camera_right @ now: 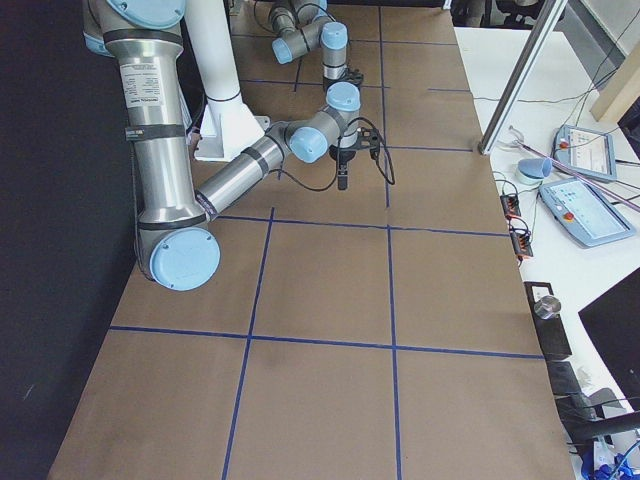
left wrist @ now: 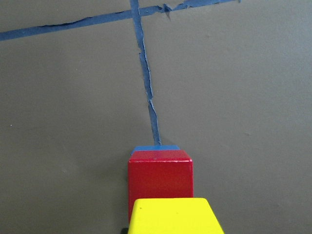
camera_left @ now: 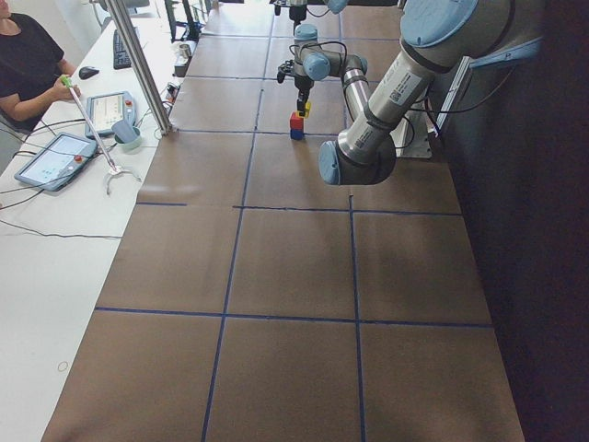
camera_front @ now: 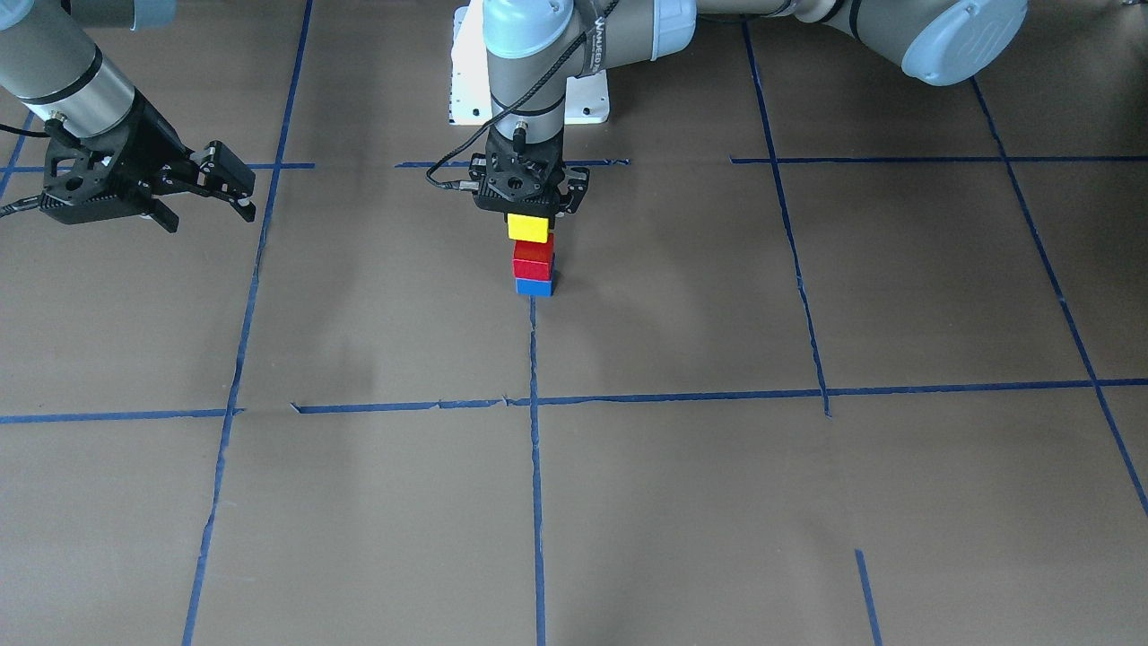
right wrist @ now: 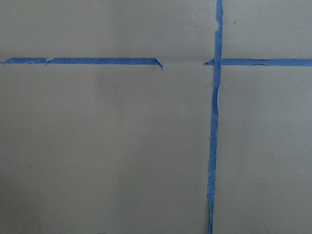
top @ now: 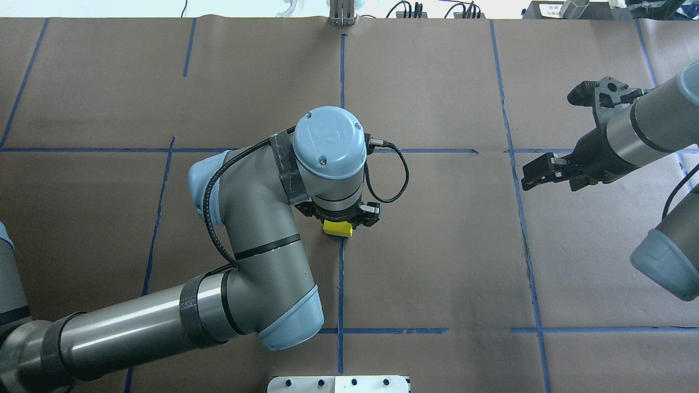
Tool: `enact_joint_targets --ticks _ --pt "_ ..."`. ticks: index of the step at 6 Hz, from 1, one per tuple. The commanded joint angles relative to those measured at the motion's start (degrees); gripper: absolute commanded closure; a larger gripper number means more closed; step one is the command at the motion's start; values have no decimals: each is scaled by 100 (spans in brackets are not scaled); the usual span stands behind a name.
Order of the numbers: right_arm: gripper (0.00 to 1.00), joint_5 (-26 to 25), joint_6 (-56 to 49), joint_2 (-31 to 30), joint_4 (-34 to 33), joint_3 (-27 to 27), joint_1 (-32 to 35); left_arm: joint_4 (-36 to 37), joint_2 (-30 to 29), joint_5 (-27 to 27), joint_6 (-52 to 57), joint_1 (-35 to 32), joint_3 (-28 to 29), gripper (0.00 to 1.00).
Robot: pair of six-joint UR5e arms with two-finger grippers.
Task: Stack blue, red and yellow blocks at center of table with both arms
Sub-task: 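Carry the yellow cube with the left gripper onto the red cube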
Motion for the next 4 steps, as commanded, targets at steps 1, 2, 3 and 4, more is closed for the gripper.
enact_joint_targets --ticks 1,2,3,4 --pt "0 9 0 -8 0 6 -1 -27 -15 150 17 -7 -11 100" --pt "0 0 0 -8 0 -3 -1 -36 -15 160 17 -25 -20 100" --pt "0 9 0 1 0 6 -1 -36 -41 229 17 -34 -12 100" --pt "0 0 0 1 0 14 -1 -44 -41 239 26 -43 -11 100"
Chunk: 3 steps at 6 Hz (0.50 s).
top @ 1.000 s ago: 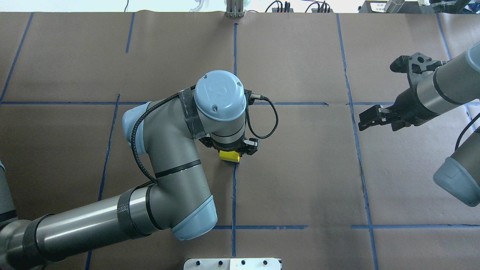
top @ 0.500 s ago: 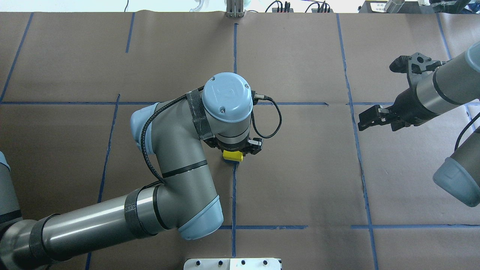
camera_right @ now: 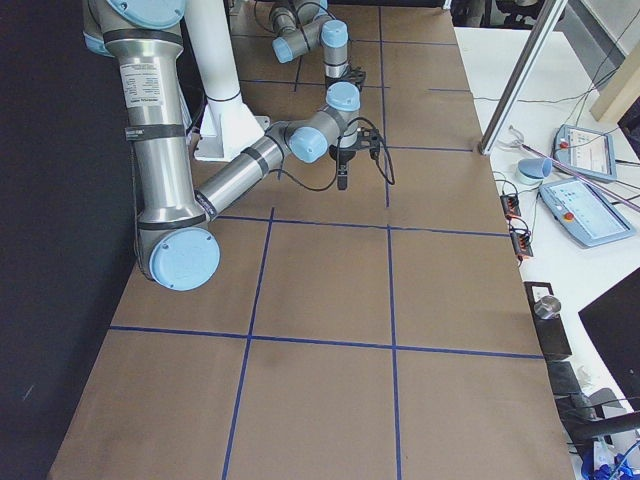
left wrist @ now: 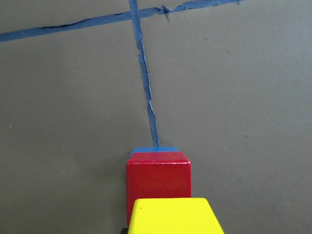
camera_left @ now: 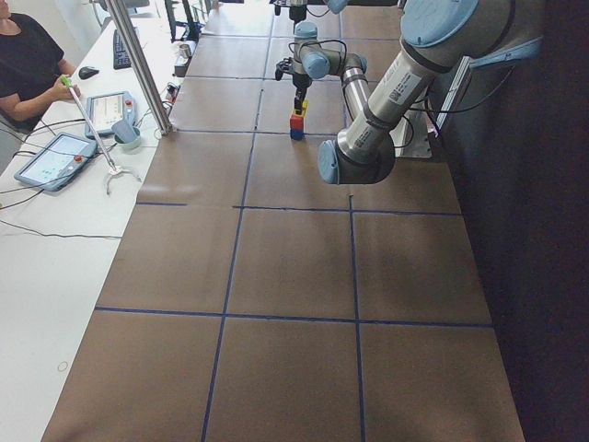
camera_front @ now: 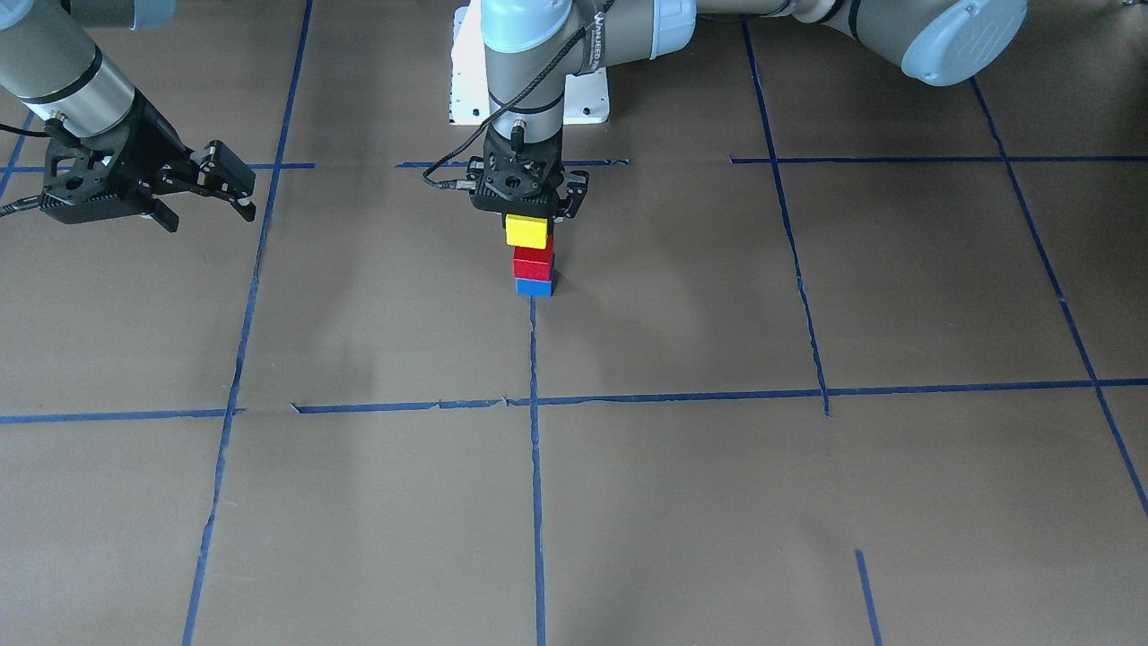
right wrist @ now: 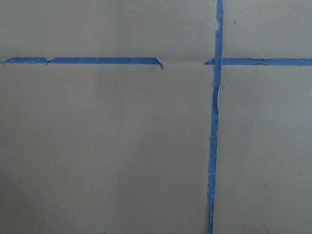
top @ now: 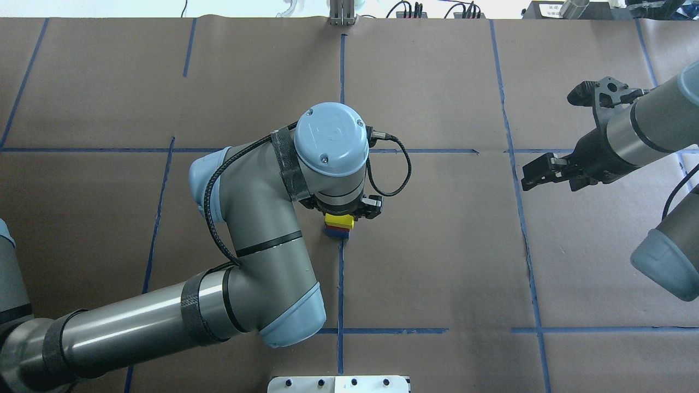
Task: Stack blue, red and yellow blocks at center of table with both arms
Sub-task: 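Carry the yellow cube with the left gripper onto the red cube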
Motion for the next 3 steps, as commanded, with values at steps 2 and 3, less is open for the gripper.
enact_joint_targets --ticks 2,3 --pt "0 -5 0 -6 0 8 0 -33 3 25 15 -27 19 92" --pt "0 -5 0 3 0 8 0 -85 3 25 24 -35 71 76"
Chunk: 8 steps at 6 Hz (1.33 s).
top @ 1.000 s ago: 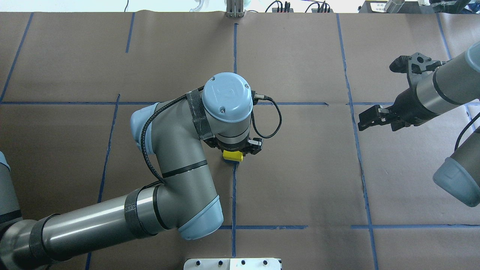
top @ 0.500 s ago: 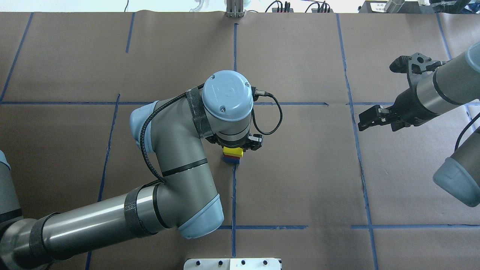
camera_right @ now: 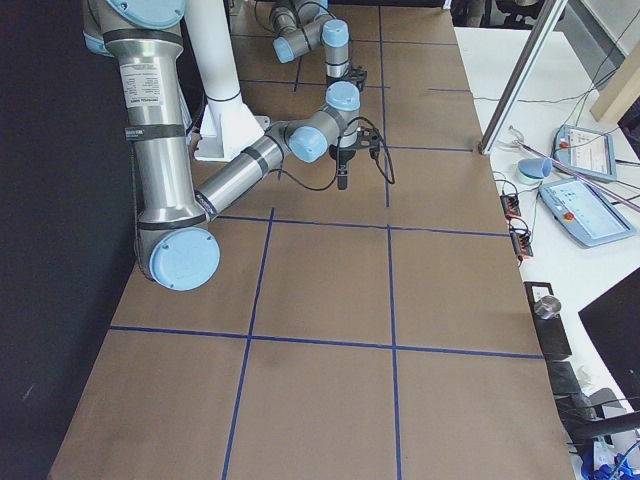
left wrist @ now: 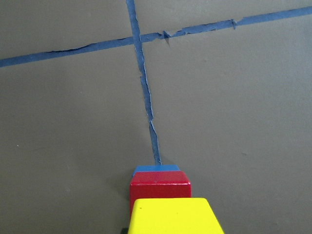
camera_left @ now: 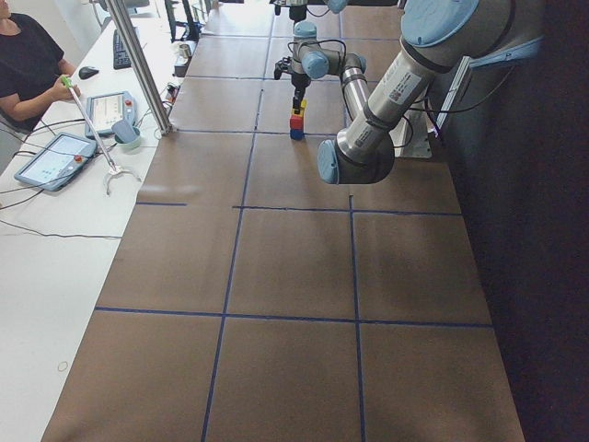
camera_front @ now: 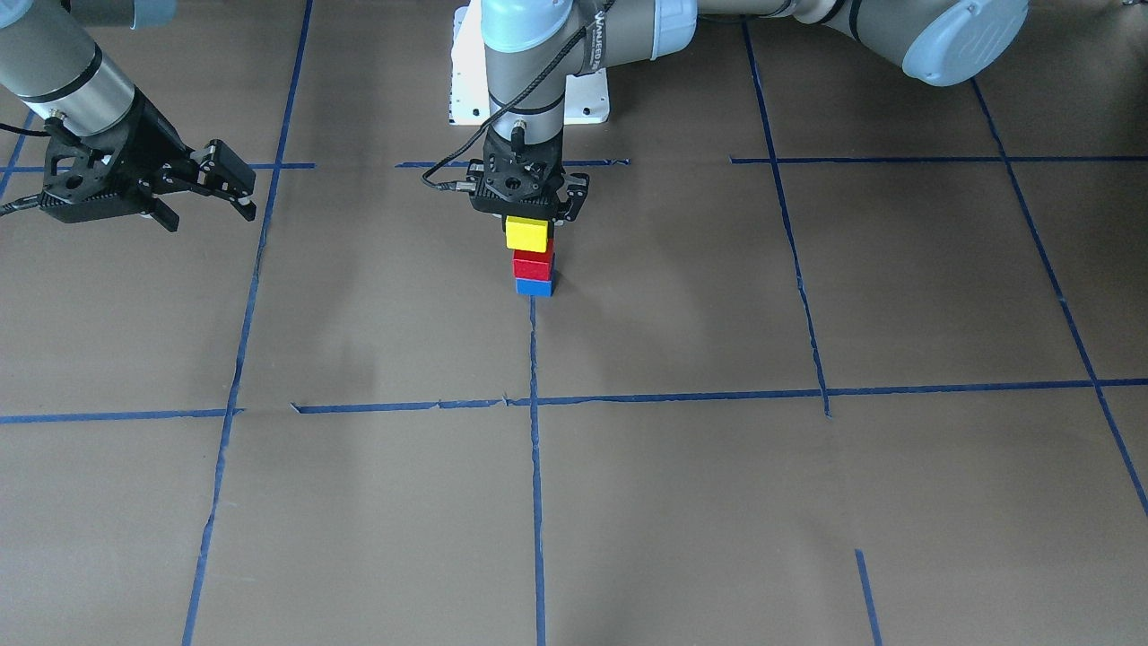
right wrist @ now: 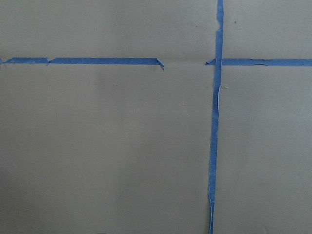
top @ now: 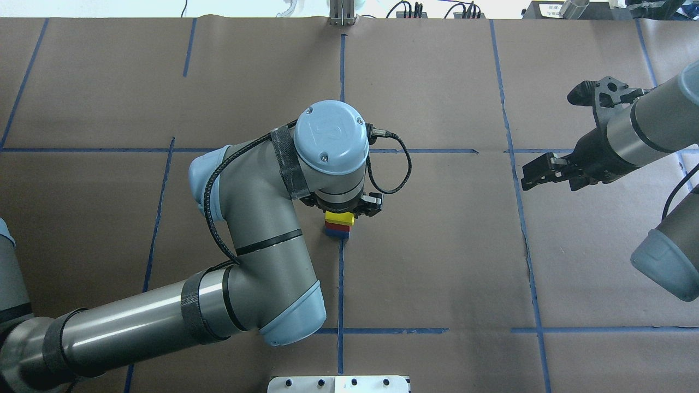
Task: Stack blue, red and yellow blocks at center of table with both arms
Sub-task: 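Carry the yellow cube with the left gripper onto the red cube, then open the left gripper and lift it away from the stack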
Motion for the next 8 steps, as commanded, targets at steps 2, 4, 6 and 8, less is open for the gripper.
enact_joint_targets --ticks 2,4,6,8 --pt "0 0 0 4 0 1 -9 -136 3 1 17 -44 109 12" --pt "0 0 9 4 0 -8 -9 -180 11 -8 104 -201 22 0" --pt "0 0 0 -14 0 -8 26 -102 447 -96 175 -508 -869 0" --pt "0 9 -392 -442 0 53 376 -110 2112 -595 750 -859 -2703 0"
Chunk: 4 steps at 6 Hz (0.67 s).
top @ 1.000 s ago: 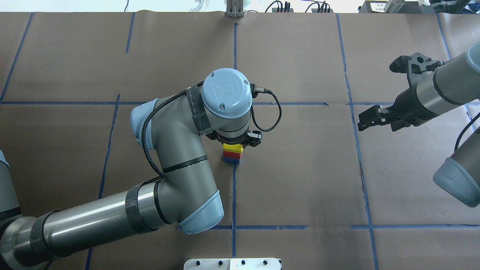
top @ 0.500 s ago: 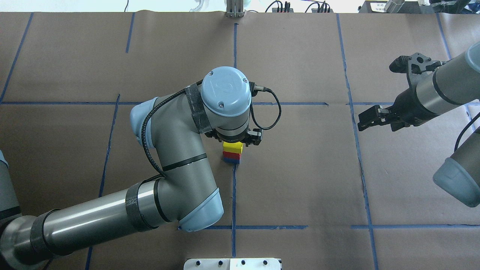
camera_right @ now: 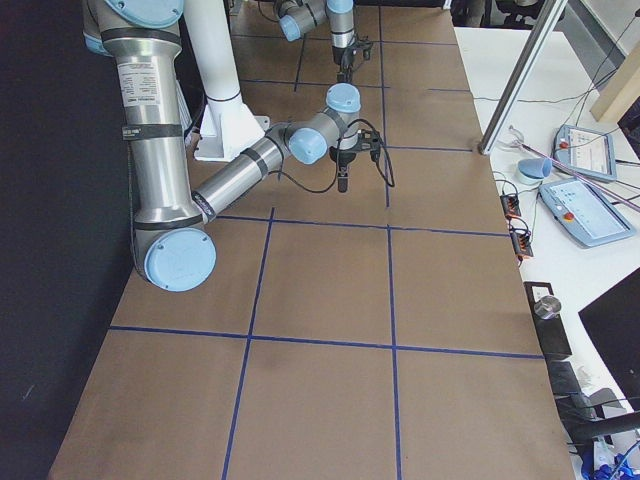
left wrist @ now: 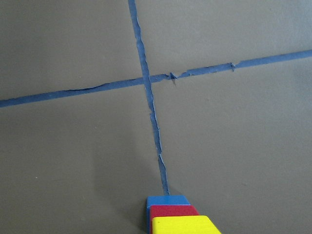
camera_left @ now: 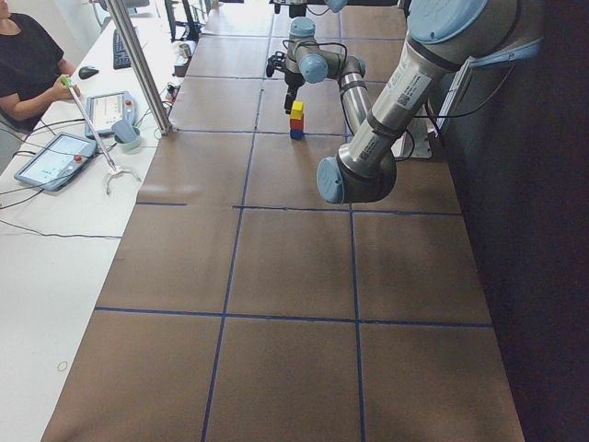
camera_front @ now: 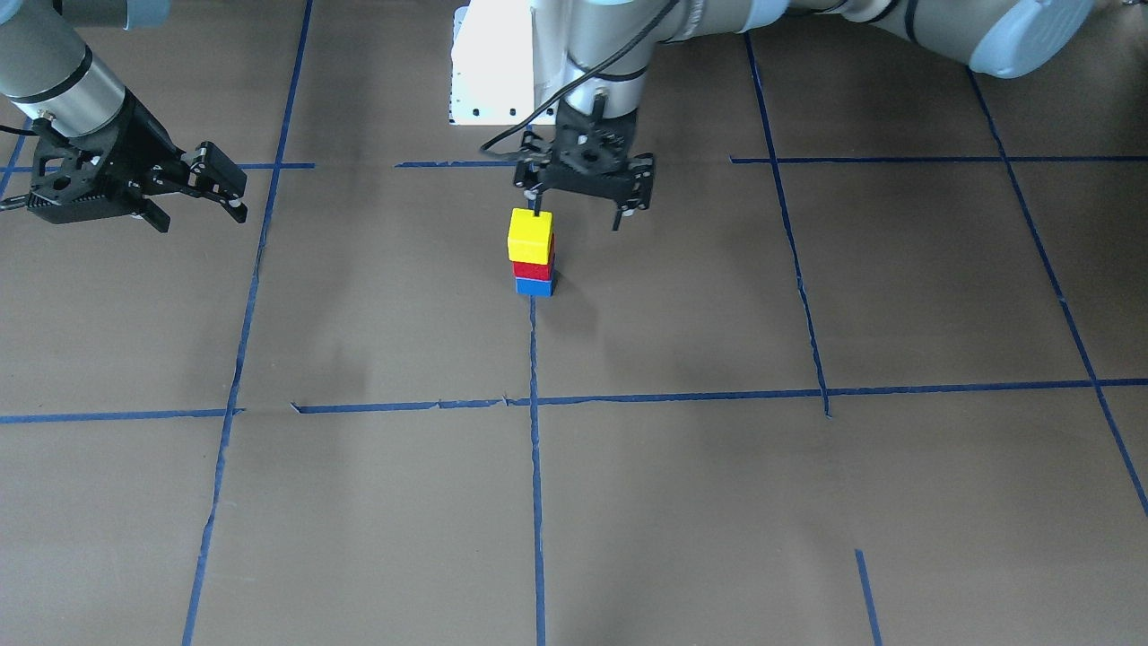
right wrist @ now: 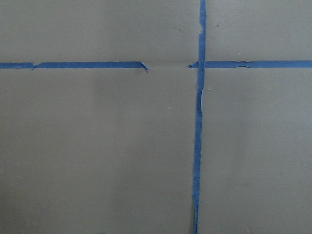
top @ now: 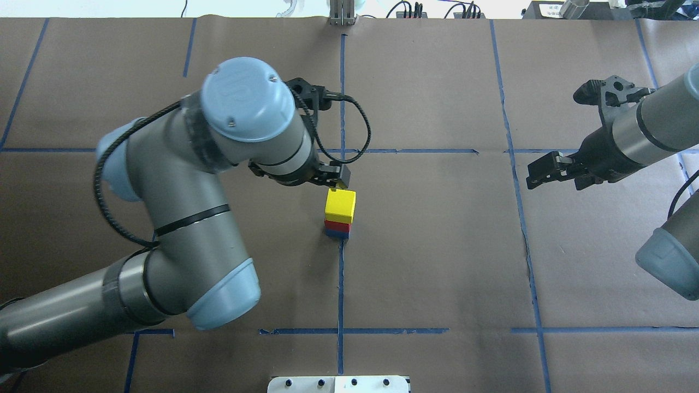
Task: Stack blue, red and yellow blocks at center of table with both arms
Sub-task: 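Open the left gripper and lift it away from the stack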
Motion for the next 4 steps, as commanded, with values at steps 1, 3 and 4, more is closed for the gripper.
enact_joint_targets --ticks 1,3,4 --pt "0 20 -939 -581 -17 27 610 -46 1847 -631 998 -666 -1561 0" --pt "0 790 -2614 -1162 -18 -418 1857 -64 3590 -1720 2779 -2157 -1955 0" --pt "0 802 -3573 -1434 -78 -604 2402 14 4007 -2421 4050 -3348 -1842 0"
